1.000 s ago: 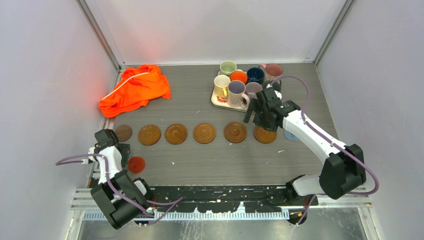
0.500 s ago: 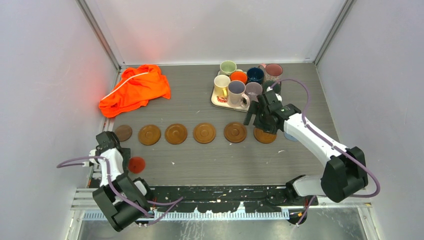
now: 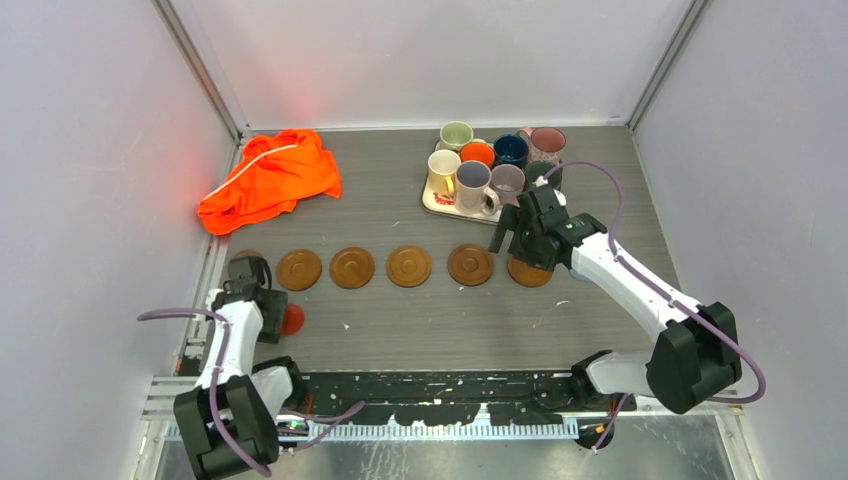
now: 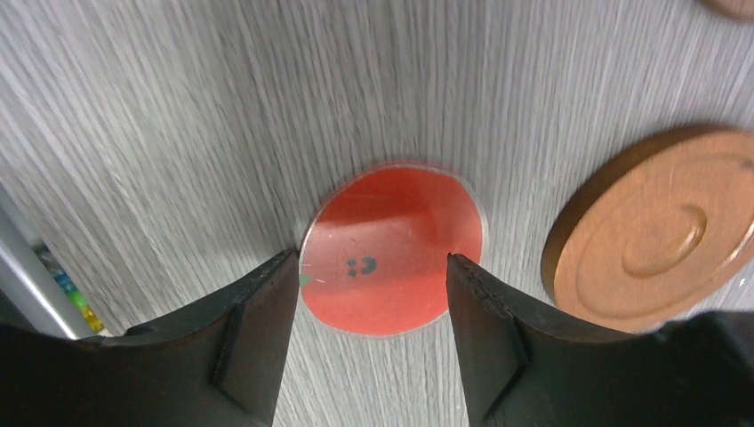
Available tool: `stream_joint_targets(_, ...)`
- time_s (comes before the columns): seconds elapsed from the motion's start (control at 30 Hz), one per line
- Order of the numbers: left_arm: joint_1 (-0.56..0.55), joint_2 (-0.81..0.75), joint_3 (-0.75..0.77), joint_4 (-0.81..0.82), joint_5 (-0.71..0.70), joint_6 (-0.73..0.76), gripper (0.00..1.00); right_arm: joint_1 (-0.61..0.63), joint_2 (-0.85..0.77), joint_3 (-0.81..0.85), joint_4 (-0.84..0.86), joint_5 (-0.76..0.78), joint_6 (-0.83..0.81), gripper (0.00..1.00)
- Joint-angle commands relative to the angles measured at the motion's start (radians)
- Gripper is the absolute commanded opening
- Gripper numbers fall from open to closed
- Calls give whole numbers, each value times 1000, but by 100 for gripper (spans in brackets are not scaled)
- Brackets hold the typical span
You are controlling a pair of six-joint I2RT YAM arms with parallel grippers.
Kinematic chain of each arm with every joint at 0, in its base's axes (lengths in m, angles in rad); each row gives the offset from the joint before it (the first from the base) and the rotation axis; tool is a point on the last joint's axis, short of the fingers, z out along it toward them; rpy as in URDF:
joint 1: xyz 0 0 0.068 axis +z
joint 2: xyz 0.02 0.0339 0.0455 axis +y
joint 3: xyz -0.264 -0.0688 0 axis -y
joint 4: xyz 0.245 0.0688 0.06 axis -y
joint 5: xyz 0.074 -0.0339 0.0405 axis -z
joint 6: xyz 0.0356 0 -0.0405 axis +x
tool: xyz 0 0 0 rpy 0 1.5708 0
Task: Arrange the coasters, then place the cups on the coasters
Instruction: Move the coaster to the center of the board.
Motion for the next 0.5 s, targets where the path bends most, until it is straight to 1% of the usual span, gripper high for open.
stream_joint_targets(0.0, -96, -7, -45, -81, 27, -136, 63, 4, -44, -9, 26, -11, -13, 100)
stream_joint_targets(0.13, -204, -14, -37, -107, 5, -206, 63, 5, -57, -17, 25, -14, -15, 100)
stream_joint_targets(0.23, -260, -21, -21, -139, -14, -236, 63, 4, -66, -25, 27, -16, -14, 100)
stream_joint_targets(0.3, -273, -38, -3, -164, -36, -239, 63, 5, -70, -30, 28, -16, -13, 100)
stream_joint_targets(0.37, -273, -50, 26, -186, -92, -224, 64, 4, -75, -30, 27, -19, -9, 100)
stream_joint_targets(0.47, -272, -27, 92, -225, -165, -178, 67, 5, -85, -34, 26, -14, -7, 100)
